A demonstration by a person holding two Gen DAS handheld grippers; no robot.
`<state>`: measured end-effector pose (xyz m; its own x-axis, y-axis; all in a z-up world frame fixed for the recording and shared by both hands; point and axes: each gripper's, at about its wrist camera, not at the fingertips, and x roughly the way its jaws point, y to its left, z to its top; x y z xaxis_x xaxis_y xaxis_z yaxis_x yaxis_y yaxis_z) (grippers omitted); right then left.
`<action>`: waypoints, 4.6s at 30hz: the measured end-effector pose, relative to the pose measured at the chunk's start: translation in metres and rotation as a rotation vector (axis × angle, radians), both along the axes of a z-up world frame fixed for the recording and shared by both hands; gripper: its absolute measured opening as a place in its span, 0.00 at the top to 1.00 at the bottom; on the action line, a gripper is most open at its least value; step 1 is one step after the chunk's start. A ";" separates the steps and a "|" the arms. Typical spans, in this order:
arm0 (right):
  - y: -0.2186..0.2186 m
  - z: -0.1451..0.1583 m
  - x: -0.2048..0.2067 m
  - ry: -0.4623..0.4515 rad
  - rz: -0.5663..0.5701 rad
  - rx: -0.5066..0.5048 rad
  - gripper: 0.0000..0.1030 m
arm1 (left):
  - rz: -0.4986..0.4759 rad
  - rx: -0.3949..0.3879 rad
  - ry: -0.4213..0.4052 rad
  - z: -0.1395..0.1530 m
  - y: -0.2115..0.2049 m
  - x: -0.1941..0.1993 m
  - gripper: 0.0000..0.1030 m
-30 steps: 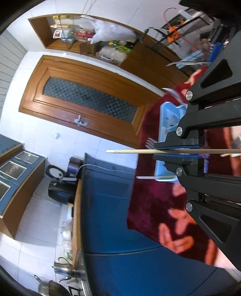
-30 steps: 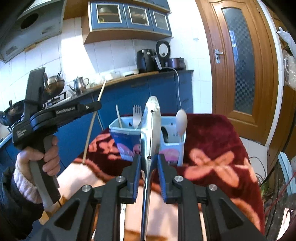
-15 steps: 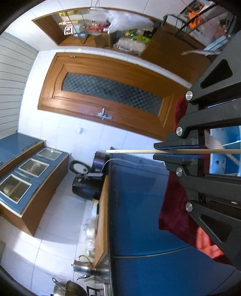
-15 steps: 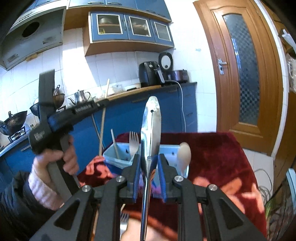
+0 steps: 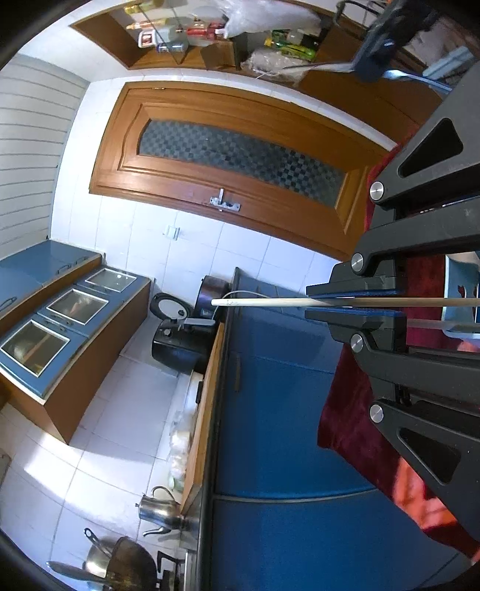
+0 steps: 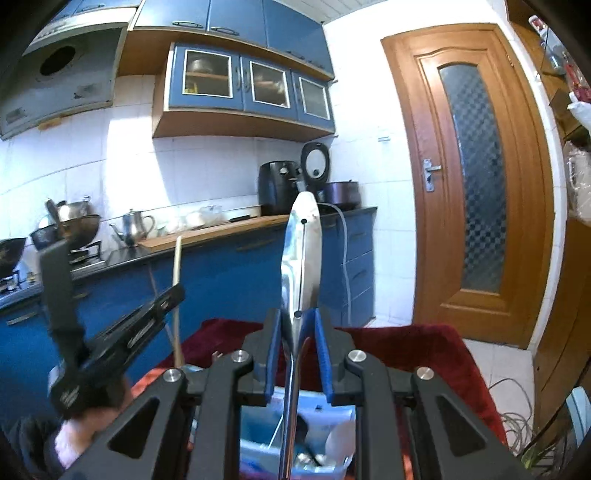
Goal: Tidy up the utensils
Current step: 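Carry the chopstick and knife over the blue caddy with both grippers, then lower the chopstick and knife into the caddy and open both grippers, then move both grippers back down to the remaining chopsticks and fork on the blanket, then close the left gripper on a wooden chopstick beside the metal fork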
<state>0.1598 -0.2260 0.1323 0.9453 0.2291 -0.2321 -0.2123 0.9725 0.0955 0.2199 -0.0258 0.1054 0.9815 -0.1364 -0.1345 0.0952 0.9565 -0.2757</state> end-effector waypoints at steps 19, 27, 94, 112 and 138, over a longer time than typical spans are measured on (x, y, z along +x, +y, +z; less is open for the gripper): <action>0.010 -0.040 0.019 -0.012 -0.064 -0.071 0.79 | -0.005 0.044 -0.002 -0.017 -0.010 -0.003 0.94; 0.005 -0.032 0.009 -0.028 -0.041 -0.025 0.71 | -0.025 0.034 0.008 -0.011 -0.012 -0.009 0.82; -0.030 -0.060 -0.160 0.372 -0.004 0.144 0.67 | -0.254 0.175 0.615 -0.069 -0.031 -0.156 0.82; -0.037 -0.083 -0.153 0.440 -0.018 0.149 0.66 | -0.261 0.204 0.718 -0.099 -0.039 -0.145 0.82; -0.041 -0.093 -0.150 0.467 -0.025 0.159 0.66 | -0.307 0.193 0.784 -0.112 -0.037 -0.126 0.82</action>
<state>0.0103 -0.2674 0.0390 0.7544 0.2750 -0.5960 -0.0885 0.9423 0.3228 0.0943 -0.0632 -0.0067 0.5188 -0.2860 -0.8056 0.2076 0.9563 -0.2058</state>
